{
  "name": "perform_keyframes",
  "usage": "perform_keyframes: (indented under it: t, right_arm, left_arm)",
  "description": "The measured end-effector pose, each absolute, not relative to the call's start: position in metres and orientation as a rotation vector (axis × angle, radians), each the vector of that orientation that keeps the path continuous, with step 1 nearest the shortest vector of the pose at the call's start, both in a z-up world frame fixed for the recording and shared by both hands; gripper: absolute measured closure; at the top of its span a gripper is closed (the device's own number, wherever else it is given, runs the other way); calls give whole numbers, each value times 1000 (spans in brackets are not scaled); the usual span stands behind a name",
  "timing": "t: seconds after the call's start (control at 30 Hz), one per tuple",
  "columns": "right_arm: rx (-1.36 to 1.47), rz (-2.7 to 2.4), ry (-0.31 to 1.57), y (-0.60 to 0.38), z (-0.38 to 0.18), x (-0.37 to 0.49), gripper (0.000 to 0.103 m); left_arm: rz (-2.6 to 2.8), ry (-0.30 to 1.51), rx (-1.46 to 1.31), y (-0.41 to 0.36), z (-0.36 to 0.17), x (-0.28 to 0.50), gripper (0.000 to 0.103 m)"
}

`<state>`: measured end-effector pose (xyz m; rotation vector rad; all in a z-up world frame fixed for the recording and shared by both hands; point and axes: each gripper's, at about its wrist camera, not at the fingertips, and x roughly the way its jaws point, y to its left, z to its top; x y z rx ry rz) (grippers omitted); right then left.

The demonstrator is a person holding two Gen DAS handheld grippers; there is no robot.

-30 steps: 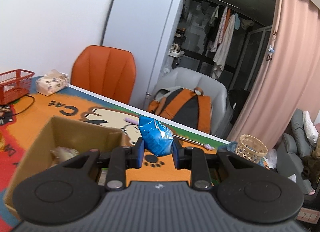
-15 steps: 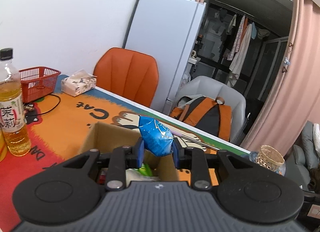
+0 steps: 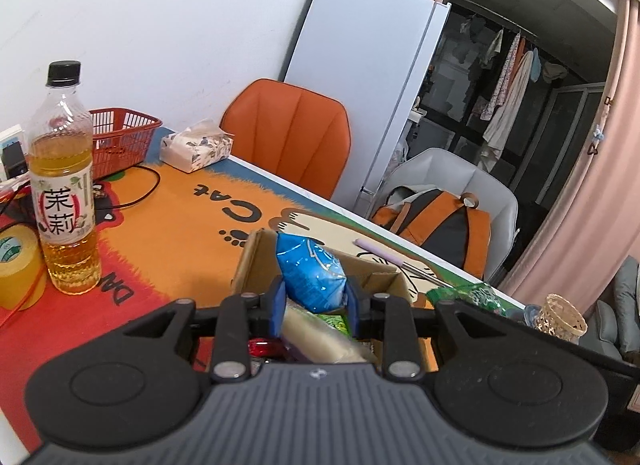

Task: Organize snacks
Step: 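Carry both candies over the cardboard box, then open both grippers to drop the candies into the box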

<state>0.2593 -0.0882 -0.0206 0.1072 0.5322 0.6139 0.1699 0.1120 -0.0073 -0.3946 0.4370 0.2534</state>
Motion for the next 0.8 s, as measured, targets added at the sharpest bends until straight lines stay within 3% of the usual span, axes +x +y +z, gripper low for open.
perform_keyframes:
  t: [0.07,0.23,0.7,0.8]
  right_arm:
    - [104,627,530,-83,-19,259,67]
    - [94,648,525,-71,-16,261,67]
    - [81,681,533,-46,-14,275,66]
    - [94,700,538,-41,-14,278,60]
  left_arm:
    - [253,441,-388,113,-7,168,72]
    - [262,430,-388,120,-6,164,39]
    - [310,421,-422,141,-11,156,30]
    - [332,422,-430,146,-13,155,28]
